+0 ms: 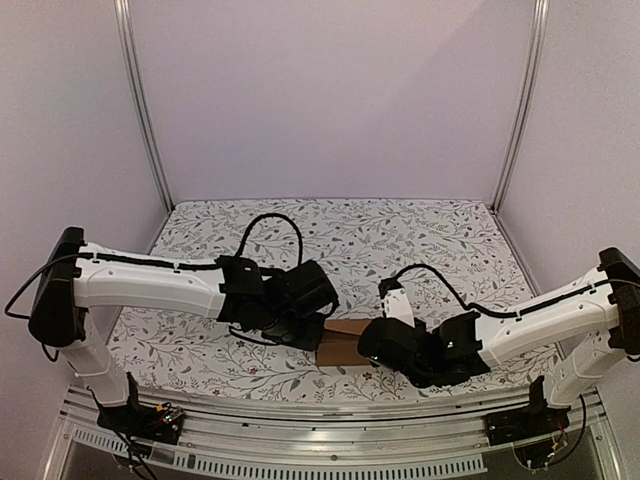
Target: Fold the paper box
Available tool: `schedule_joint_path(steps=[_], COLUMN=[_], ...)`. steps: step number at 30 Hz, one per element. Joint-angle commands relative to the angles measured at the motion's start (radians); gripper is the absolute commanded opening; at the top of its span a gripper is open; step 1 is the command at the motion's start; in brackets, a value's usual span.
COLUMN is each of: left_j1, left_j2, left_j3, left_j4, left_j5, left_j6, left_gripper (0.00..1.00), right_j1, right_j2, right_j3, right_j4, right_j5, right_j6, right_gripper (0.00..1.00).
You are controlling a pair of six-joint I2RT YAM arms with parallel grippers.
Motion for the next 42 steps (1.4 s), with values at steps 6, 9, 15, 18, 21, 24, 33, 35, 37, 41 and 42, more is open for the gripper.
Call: schedule_joint_path(steps=[6,9,15,18,21,24,33,35,37,41,42], left_j1=[-0.027,-0.028,-0.024,-0.011,0.012,0.028,0.054,0.064,0.072,0.075,0.075], left_j2=[-0.045,-0.084,-0.169,-0.202,-0.227,-0.245,-0.255,-0.25,-0.242,-0.216,-0.211], left_j3=[-0.11,-0.135,-0.141,-0.124,-0.105,-0.088,-0.08,-0.098,-0.128,-0.192,-0.211], left_j4=[-0.009,0.008,0.037,0.037,0.041,0.054,0.162,0.187,0.225,0.273,0.282], left_j5=[0.229,0.25,0.325,0.342,0.368,0.362,0.265,0.261,0.264,0.292,0.306], left_j6=[0.058,0.098,0.18,0.21,0.234,0.258,0.334,0.336,0.333,0.307,0.297], left_gripper=[0.32,0.32,0.22,0.06,0.0,0.0,0.0,0.0,0.0,0.0,0.0], right_j1=[0.005,0.005,0.006,0.005,0.005,0.005,0.005,0.006,0.005,0.005,0.004], right_j2=[0.088,0.099,0.106,0.108,0.111,0.114,0.113,0.11,0.109,0.109,0.109], right_j3=[-0.058,-0.059,-0.053,-0.052,-0.051,-0.05,-0.044,-0.044,-0.043,-0.04,-0.038], right_j4=[-0.037,-0.037,-0.032,-0.028,-0.025,-0.022,-0.02,-0.021,-0.02,-0.022,-0.021], right_j5=[-0.066,-0.07,-0.083,-0.086,-0.089,-0.097,-0.109,-0.112,-0.113,-0.112,-0.113], right_j6=[0.07,0.08,0.08,0.076,0.075,0.075,0.066,0.066,0.063,0.058,0.055], right_gripper=[0.0,0.0,0.0,0.0,0.0,0.0,0.0,0.0,0.0,0.0,0.0])
